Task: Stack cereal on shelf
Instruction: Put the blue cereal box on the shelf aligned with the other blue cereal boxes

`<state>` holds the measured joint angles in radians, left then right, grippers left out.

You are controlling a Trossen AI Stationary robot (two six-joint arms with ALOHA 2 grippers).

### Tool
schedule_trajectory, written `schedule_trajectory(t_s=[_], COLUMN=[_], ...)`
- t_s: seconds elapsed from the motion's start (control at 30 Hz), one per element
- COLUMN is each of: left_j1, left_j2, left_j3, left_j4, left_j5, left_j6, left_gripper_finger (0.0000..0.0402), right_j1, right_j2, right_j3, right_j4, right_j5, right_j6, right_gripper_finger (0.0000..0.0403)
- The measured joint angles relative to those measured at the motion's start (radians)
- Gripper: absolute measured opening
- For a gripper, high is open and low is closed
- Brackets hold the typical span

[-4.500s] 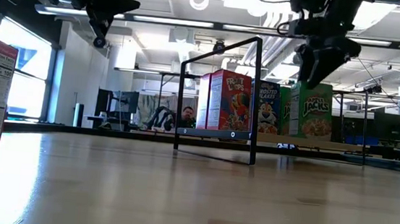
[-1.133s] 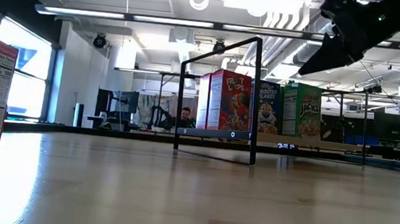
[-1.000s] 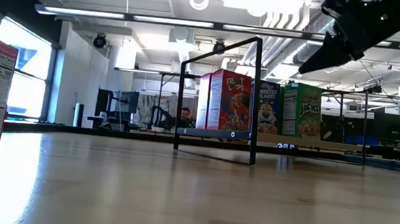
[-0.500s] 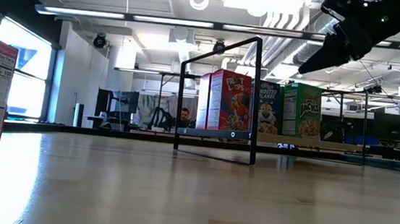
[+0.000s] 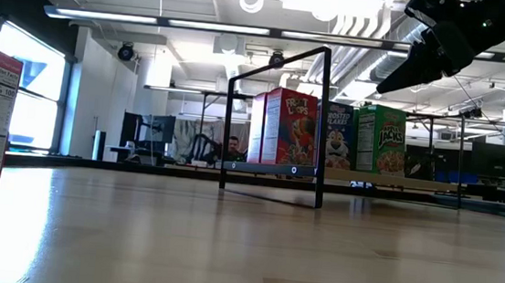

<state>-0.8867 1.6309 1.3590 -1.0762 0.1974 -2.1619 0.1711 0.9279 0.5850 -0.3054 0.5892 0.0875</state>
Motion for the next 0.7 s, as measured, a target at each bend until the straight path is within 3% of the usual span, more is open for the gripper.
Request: schedule_trajectory(t_s=[0.7], left_j1=[-0.010], left_j2=[0.043], left_j3=[0.032], left_j4=[-0.038], left_j5=[0.005], left_j6=[-0.018], left_gripper_finger=[0.0273], right_j1=[0.000], right_j2=[0.000], right_j3=[0.000], right_j4=[0.012], right_j5=[-0.038], right_j6=[0.001], right_gripper_finger=[0.0000])
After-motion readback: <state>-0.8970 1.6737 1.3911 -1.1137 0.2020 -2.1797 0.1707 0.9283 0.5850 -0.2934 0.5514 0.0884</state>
